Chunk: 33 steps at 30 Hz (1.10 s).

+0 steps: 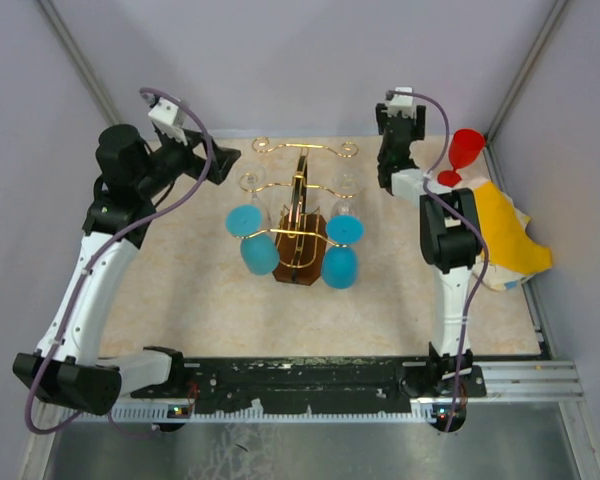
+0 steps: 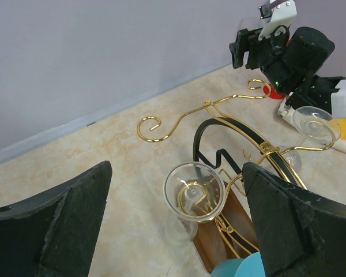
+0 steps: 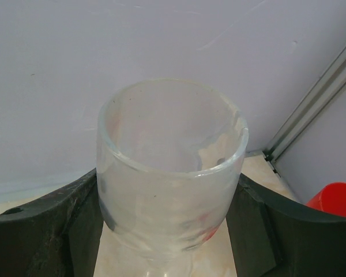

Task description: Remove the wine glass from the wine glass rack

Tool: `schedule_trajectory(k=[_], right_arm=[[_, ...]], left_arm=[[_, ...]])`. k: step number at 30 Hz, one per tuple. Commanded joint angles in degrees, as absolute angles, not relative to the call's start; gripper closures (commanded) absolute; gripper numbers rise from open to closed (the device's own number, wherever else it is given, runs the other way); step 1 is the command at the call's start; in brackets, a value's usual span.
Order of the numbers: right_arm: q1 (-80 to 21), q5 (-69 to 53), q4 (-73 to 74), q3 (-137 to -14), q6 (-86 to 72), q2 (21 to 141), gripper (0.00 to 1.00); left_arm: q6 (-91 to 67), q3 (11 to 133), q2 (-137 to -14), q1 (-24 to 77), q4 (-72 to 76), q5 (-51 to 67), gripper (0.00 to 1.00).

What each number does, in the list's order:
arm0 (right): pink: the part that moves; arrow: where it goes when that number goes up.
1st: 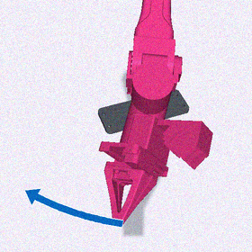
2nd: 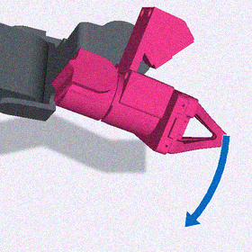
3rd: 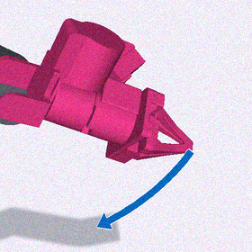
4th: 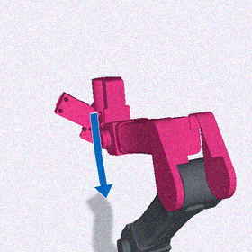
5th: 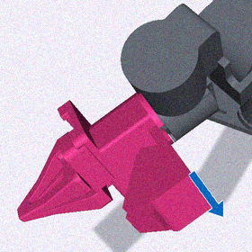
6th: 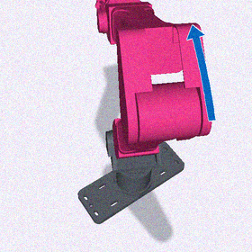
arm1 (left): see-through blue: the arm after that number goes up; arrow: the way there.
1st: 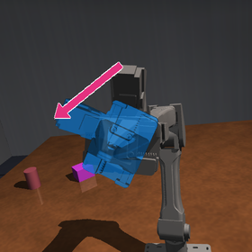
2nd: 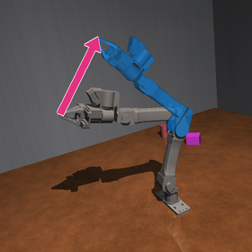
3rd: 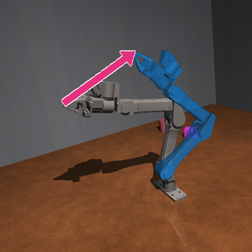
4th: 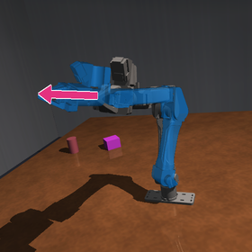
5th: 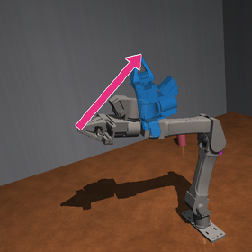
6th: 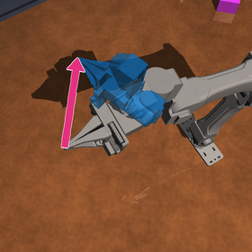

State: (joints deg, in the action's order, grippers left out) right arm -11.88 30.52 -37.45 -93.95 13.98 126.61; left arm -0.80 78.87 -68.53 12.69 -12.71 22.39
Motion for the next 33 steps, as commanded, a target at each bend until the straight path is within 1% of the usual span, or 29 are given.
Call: schedule_trajectory(k=[1,9,11,12,14,18,20,22,25,26,33], right_arm=[[-11.3,29.9,-49.3,-93.4,12.5,128.7,0.63],[-9.7,28.1,-49.7,-93.7,8.0,131.4,0.6],[-9.2,27.3,-49.2,-93.5,7.1,131.6,0.55],[-9.1,27.3,-49.2,-93.3,6.9,131.6,0.51],[-8.9,26.4,-48.8,-92.7,6.2,131.3,0.48],[-8.7,25.3,-48.9,-91.0,6.7,131.1,0.33],[-8.6,24.8,-49.0,-89.8,6.6,130.8,0.3],[-8.4,24.1,-48.9,-88.5,5.6,130.4,0.25],[-8.3,23.8,-49.1,-87.1,4.6,129.9,0.06],[-8.3,23.8,-49.4,-86.5,4.3,129.6,0.01],[-8.3,24.9,-49.0,-81.7,2.1,124.7,0.01]], left_arm=[[-1.7,77.7,-69.1,12.2,-10.1,23.7,0.0],[-2.1,76.6,-70.0,12.0,-9.1,24.2,0.0],[-2.1,76.4,-70.3,11.9,-8.9,24.3,0.0],[-2.2,76.2,-70.4,11.9,-8.7,24.4,0.0],[-2.5,76.0,-70.6,11.9,-8.3,24.7,0.0],[-3.0,75.5,-71.0,11.8,-7.7,25.0,0.01],[-3.0,75.3,-70.9,11.8,-7.7,25.1,0.0],[-3.0,75.1,-70.9,11.7,-7.7,25.3,0.0],[-3.2,75.1,-71.0,11.6,-7.6,25.8,0.0],[-3.2,75.1,-71.0,11.5,-7.6,25.9,0.0],[-3.8,75.8,-71.3,11.4,-7.6,26.9,0.0]])
